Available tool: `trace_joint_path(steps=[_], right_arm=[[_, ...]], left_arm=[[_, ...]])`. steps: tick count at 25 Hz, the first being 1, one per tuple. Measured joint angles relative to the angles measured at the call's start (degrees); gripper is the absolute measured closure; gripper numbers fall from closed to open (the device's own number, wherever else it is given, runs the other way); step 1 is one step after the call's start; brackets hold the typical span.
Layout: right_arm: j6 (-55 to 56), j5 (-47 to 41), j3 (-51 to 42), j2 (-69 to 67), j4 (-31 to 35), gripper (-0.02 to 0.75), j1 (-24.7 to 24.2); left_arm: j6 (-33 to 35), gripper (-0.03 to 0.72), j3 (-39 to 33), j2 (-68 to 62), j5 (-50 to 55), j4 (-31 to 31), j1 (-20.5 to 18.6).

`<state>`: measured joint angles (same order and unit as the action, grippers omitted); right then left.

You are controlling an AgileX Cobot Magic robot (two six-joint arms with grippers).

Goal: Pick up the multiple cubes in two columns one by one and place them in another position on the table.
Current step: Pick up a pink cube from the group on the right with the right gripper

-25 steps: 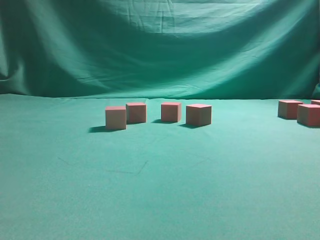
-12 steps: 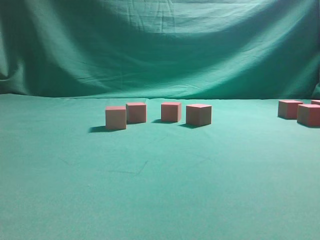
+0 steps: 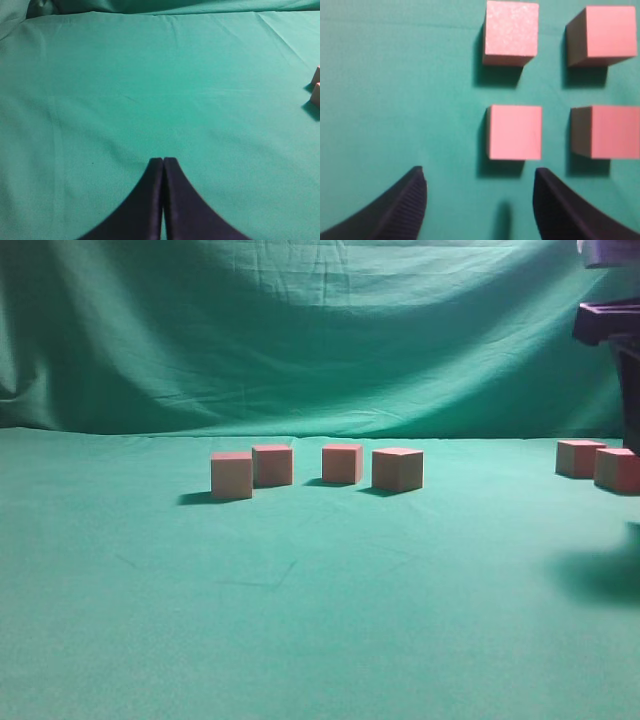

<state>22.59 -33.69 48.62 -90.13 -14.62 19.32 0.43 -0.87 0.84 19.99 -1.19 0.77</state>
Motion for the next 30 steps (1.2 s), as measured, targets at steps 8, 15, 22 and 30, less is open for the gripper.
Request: trace_joint_path(steps=[8, 15, 22, 30], right_arm=[[-0.27, -2.08, 4.29, -3.66, -2.21, 0.293, -0.99], [-0.40, -2.14, 4.85, -6.13, -3.38, 0.293, -1.56], [-0.44, 0.48, 4.85, -9.05, -3.38, 0.293, -1.79], [-0.53, 1.89, 4.85, -10.05, -3.48, 0.433, -2.28]], left_arm=[[0.00, 0.688, 0.00, 0.00, 0.00, 0.00, 0.00], [0.00, 0.688, 0.00, 0.00, 0.00, 0.00, 0.00], [0.00, 0.688, 0.00, 0.00, 0.00, 0.00, 0.00], [0.00, 0.688, 0.00, 0.00, 0.00, 0.00, 0.00]])
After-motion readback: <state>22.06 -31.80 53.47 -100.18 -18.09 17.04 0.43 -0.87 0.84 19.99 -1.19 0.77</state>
